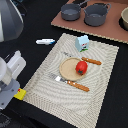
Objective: Interact with the objects in diverse but meaningful ways.
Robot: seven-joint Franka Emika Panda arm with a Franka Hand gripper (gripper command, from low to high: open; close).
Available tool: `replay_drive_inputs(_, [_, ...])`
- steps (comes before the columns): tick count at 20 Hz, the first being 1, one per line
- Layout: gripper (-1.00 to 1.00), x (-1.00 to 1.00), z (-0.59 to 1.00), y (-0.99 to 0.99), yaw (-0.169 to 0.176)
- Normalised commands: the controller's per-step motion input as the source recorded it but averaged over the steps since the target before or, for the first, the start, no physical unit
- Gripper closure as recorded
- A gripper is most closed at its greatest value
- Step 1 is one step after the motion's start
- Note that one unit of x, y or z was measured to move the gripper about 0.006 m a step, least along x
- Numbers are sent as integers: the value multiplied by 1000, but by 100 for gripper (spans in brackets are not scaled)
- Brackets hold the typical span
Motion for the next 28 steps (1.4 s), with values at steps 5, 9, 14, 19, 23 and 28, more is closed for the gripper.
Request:
replay_drive_inputs(5, [100, -499, 161, 764, 3])
replay_drive_inputs(9, [100, -360, 193, 789, 14])
replay_drive_inputs(14, [100, -139, 58, 731, 7])
replay_drive_inputs(19, [100, -117, -47, 665, 44])
replay_drive_inputs(23, [100, -126, -134, 609, 48])
replay_drive_inputs(28, [100, -394, -156, 657, 82])
